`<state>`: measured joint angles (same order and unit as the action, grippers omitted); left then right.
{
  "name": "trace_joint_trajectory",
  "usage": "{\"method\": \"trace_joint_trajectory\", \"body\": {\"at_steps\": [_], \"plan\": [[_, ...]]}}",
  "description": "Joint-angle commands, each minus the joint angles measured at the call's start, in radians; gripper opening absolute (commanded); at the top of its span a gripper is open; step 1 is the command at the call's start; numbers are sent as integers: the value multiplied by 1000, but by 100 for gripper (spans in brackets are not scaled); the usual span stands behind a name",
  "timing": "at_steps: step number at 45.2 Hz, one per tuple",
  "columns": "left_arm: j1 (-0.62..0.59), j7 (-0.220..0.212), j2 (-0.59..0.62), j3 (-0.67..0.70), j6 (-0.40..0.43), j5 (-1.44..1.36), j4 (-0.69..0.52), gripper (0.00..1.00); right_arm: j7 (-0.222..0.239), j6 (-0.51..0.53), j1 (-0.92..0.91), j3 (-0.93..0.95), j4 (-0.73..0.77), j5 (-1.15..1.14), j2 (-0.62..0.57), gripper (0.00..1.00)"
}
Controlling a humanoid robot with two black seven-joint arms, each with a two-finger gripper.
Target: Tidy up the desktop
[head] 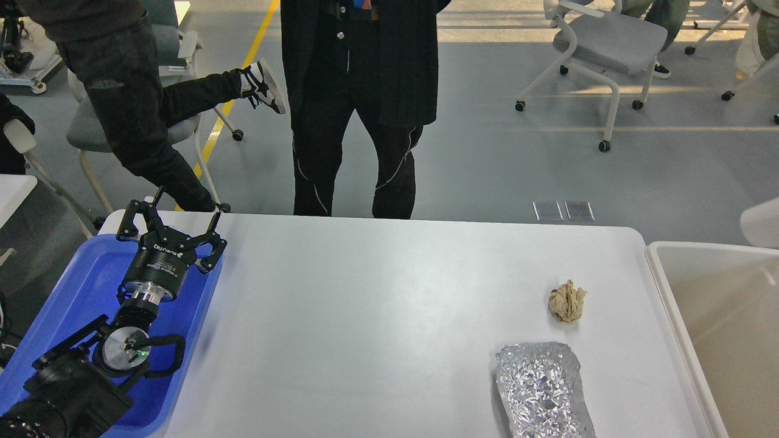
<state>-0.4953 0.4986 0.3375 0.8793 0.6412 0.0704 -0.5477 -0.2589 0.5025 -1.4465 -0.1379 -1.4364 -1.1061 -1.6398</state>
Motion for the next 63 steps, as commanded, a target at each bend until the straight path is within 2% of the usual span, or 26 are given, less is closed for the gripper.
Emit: {"method": "trace_joint_trajectory", "body": {"at_steps": [1, 17, 22, 28, 32, 37, 47, 53, 63], "plan": [[1, 0, 0, 0, 0, 0, 0, 100, -5, -202, 0, -244, 99, 182, -25, 0], [1, 0, 0, 1, 0, 0, 0, 100, -25, -375, 28, -476, 217, 578, 67, 0], [1, 0, 0, 1, 0, 0, 0, 100, -31, -413, 98, -482, 280, 667, 136, 0], [1, 0, 0, 1, 0, 2, 0, 100, -34, -417, 208, -476, 424, 814, 254, 0], [1, 0, 0, 1, 0, 2, 0, 100, -53, -417, 296, -470, 523, 880, 340, 0], [0, 0, 0, 1, 0, 0, 0, 100, -68, -417, 442, -416, 678, 942, 475, 0], [0, 0, 0, 0, 0, 0, 0, 100, -62, -400, 736, -168, 938, 986, 647, 0], [0, 0, 0, 0, 0, 0, 0, 100, -59, -394, 811, -94, 1066, 986, 739, 0], [0, 0, 0, 0, 0, 0, 0, 100, -54, -394, 888, -89, 1234, 999, 883, 0]]}}
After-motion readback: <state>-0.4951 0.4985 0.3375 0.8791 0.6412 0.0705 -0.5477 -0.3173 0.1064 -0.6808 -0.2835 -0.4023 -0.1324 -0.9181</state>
